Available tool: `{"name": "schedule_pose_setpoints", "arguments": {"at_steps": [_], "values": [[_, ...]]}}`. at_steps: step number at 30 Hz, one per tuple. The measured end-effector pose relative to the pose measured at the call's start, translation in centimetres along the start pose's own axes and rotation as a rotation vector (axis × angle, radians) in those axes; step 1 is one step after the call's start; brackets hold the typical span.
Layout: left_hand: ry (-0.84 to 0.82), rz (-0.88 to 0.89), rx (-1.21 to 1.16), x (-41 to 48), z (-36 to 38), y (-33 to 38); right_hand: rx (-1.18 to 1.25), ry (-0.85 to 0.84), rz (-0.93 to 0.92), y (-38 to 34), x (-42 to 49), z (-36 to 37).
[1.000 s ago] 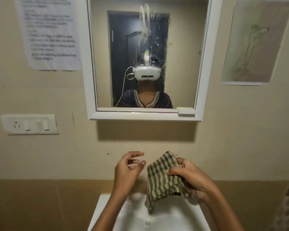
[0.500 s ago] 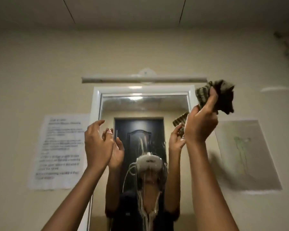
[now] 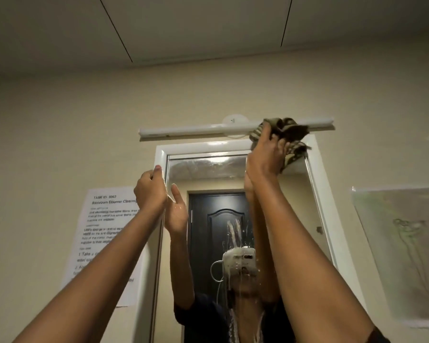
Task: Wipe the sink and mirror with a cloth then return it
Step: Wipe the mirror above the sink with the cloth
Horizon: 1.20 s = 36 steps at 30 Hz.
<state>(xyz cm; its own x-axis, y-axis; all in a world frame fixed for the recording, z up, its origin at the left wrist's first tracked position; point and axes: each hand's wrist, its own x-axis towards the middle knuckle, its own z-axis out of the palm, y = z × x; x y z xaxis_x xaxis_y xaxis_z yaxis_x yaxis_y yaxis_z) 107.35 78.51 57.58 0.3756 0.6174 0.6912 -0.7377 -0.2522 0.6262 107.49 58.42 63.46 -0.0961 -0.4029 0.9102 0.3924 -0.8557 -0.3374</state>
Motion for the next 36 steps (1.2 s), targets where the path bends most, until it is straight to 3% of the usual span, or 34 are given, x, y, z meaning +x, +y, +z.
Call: {"name": "schedule_pose_setpoints", "arguments": {"at_steps": [5, 12, 19, 23, 30, 36], "values": [[0.052, -0.169, -0.131, 1.3, -0.2, 0.7, -0.027, -0.215, -0.231, -4.9, -2.5, 2.2], [-0.181, -0.237, -0.32, 2.8, -2.2, 1.0, 0.011, -0.528, -0.599, -12.2, -8.1, 5.0], [-0.138, -0.257, -0.234, 2.6, -2.6, -0.6, 0.001, -0.591, -0.732, -9.2, -10.1, 3.3], [-0.108, -0.254, -0.196, 1.8, -1.8, -0.6, -0.057, -0.487, -0.592, -4.3, -8.0, 0.5], [-0.092, -0.272, -0.216, 2.1, -2.4, -0.8, -0.202, -0.295, -0.03, 6.5, -5.7, -5.8], [-0.158, -0.272, -0.256, 2.0, -3.0, -1.0, -0.231, -0.194, 0.197, 5.9, -10.6, -5.0]]}}
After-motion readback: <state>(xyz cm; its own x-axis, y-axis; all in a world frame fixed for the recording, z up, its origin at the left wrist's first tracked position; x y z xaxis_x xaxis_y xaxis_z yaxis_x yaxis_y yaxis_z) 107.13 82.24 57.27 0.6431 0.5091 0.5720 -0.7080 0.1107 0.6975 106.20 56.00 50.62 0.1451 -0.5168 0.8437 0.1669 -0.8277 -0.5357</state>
